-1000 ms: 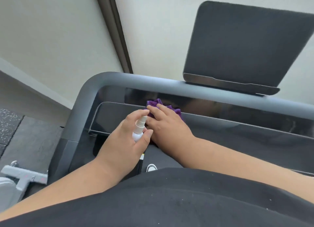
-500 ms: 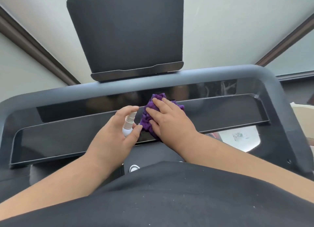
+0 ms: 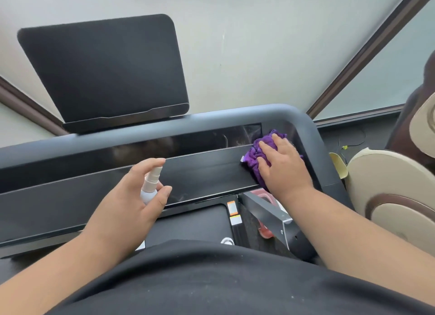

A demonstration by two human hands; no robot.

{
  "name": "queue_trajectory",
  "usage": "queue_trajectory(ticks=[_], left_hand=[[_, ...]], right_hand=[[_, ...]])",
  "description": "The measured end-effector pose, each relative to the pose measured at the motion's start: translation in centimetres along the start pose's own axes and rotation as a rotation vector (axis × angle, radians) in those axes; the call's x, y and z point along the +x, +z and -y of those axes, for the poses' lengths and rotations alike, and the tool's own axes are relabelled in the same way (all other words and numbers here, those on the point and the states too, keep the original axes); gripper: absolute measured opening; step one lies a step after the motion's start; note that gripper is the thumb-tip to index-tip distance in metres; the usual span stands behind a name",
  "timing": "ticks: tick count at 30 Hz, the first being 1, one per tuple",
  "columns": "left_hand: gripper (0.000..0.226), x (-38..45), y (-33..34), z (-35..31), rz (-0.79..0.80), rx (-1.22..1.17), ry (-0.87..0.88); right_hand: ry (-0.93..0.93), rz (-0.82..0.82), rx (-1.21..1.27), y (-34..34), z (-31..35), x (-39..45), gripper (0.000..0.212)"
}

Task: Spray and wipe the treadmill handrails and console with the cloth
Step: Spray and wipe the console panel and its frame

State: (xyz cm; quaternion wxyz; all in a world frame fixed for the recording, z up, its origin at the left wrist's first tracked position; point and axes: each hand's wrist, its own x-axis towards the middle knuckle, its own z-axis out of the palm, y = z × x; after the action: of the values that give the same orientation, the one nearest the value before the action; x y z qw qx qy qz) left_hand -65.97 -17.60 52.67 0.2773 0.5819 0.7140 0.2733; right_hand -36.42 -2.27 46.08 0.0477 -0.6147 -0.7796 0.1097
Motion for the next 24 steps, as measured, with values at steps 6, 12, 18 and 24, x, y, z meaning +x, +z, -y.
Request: queue_trajectory(ticks=[6,12,18,24], left_hand=[[0.047,-1.5,0.5,-0.5,-0.06,-0.002,-0.046],[0.048,-1.3,1.8,-2.3,-0.054,0.033,-0.013],[0.047,-0.1,3.5,-4.6,-0.019,0.037,0.023],[0.046,0.9,4.4,-5.8,-0.017,0.035,0.039]], right_hand=[[-0.051,-0.02,0.043,1.3,2.5,-0.5,0.048],[-0.343,0.027,0.001,2.9,6.5,-2.0,0.05],[-0.514,0.103,-0.007,2.5,5.0,-0.5,0.049],[-0.259,-0.002,0.054,0.4,-0.7,0.6,0.042]])
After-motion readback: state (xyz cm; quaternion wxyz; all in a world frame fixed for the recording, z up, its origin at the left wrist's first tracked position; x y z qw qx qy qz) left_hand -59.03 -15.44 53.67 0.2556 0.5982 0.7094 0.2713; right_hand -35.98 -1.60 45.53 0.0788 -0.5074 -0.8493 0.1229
